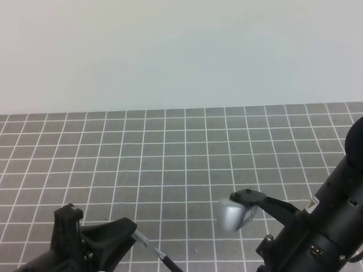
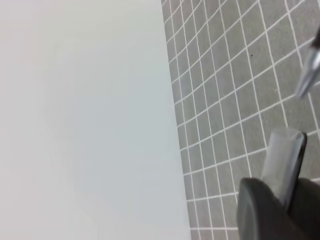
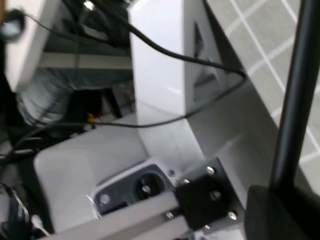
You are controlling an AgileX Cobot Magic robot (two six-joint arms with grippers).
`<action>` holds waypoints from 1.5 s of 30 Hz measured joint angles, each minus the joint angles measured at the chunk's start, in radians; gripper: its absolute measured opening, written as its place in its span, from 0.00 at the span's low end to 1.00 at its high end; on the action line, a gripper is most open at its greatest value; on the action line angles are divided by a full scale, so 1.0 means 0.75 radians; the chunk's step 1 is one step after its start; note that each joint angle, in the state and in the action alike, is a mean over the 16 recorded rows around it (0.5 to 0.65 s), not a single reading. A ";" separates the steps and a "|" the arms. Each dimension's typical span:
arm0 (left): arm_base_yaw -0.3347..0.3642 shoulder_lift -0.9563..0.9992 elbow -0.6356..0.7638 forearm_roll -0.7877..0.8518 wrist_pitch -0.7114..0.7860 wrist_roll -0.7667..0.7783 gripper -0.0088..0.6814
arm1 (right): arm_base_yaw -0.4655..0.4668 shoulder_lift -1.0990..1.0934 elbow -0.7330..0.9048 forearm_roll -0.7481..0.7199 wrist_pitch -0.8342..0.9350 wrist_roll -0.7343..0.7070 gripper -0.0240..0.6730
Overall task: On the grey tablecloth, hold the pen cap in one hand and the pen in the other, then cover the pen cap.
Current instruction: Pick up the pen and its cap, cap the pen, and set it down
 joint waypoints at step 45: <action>-0.001 0.000 0.000 0.145 -0.034 -0.030 0.01 | 0.000 0.069 0.000 0.110 -0.008 -0.008 0.13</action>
